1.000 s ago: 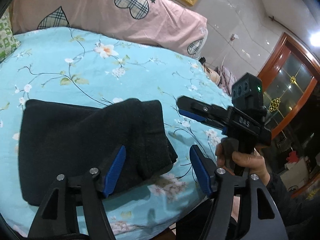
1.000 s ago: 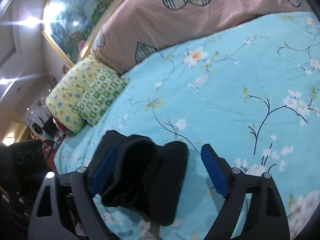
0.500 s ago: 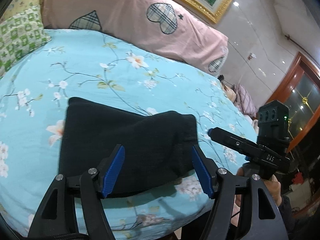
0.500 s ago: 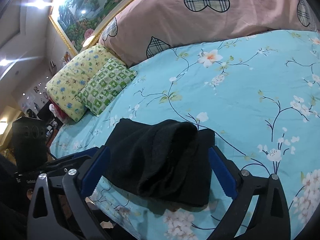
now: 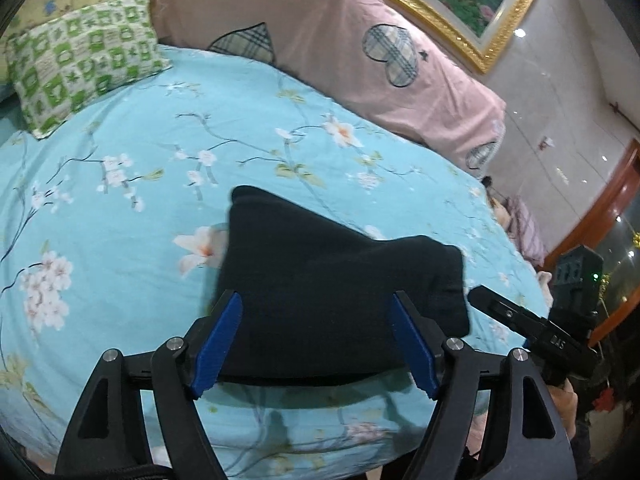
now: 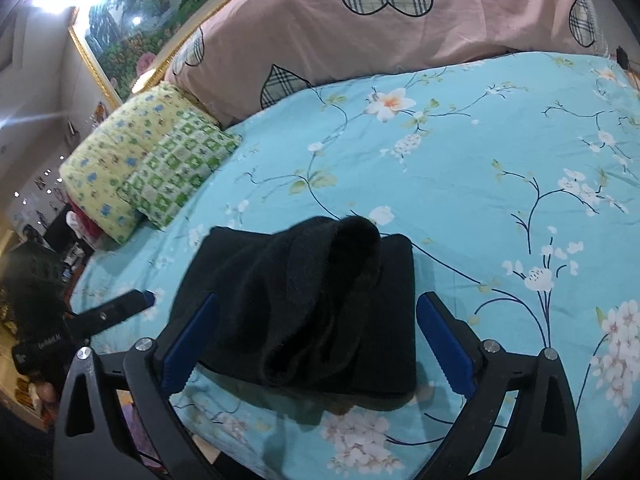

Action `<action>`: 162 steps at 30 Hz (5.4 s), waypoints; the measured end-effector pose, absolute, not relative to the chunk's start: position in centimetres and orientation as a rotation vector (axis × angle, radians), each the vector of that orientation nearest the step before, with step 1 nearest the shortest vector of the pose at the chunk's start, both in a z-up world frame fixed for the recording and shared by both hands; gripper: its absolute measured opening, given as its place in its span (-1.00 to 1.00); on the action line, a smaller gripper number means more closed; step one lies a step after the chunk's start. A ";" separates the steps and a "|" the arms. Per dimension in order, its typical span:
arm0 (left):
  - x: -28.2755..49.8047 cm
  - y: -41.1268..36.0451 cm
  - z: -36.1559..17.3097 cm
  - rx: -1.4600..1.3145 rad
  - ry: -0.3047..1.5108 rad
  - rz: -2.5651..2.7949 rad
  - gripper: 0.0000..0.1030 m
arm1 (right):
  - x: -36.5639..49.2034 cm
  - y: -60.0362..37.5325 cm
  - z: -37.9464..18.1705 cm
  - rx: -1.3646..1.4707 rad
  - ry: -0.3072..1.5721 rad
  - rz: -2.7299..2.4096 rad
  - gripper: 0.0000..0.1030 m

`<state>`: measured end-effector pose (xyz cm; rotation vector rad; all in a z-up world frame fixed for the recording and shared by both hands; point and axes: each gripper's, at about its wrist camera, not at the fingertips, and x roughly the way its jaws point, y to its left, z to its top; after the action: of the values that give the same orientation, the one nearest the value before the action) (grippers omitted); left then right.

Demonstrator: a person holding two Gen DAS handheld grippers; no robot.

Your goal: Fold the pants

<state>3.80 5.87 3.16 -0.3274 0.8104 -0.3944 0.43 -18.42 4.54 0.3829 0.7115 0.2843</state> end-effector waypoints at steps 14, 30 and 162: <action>6.2 8.0 0.5 -0.424 0.879 -0.358 0.51 | 1.9 -17.9 2.3 0.355 0.806 0.238 0.92; 8.4 6.9 -2.2 -0.418 0.941 -0.362 0.53 | 2.4 -18.7 0.7 0.409 0.825 0.258 0.92; 9.0 7.1 0.2 -0.006 0.731 0.071 0.61 | 10.4 -11.3 3.4 0.002 0.660 0.517 0.81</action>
<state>8.99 7.07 0.17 -0.0063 0.7312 0.0708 10.39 -11.33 3.44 0.0017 0.6602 0.5173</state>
